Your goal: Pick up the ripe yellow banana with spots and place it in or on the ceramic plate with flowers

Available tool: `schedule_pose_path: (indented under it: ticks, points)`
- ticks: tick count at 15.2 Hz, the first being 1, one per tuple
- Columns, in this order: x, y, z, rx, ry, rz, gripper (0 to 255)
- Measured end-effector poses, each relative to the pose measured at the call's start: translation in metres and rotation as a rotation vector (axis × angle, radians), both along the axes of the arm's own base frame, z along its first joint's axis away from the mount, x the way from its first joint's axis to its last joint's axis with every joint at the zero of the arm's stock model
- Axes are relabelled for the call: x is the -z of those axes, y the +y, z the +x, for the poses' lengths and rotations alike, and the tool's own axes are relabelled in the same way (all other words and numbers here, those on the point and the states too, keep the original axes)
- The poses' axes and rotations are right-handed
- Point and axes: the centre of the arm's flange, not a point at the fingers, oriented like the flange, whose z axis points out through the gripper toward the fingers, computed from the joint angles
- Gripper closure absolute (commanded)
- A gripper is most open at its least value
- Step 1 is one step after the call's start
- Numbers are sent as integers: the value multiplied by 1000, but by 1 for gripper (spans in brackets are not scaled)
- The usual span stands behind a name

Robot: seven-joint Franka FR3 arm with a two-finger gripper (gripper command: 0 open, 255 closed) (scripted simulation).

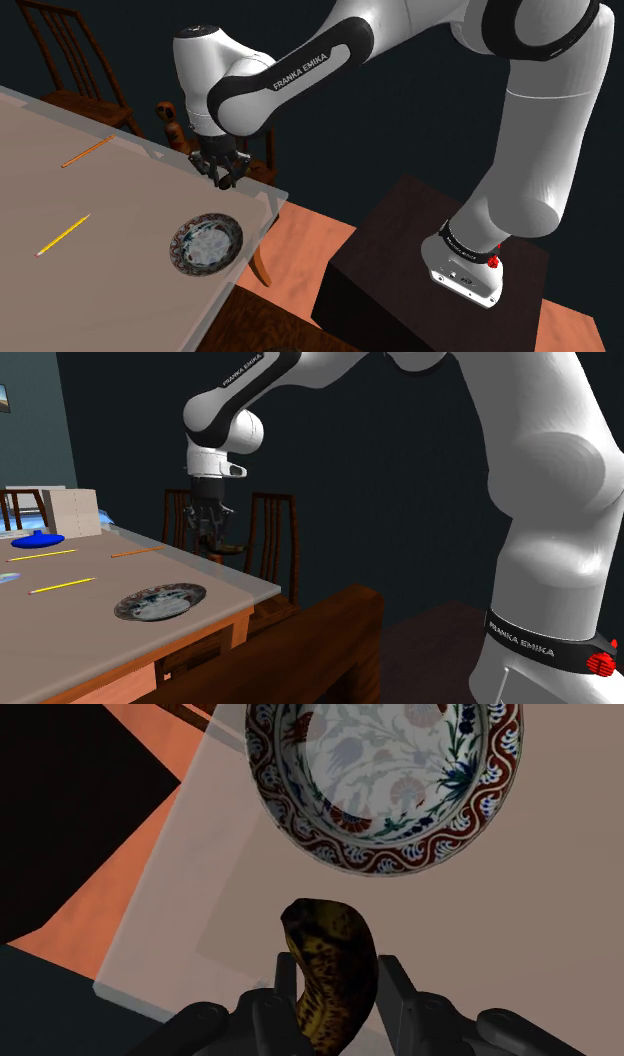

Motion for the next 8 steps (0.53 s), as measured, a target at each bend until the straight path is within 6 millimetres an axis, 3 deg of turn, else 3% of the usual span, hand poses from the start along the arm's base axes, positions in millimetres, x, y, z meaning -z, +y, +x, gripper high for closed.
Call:
schedule_pose_path:
  ticks: [8]
  points:
    - [0, 97, -35, 0, 1, 0, 255]
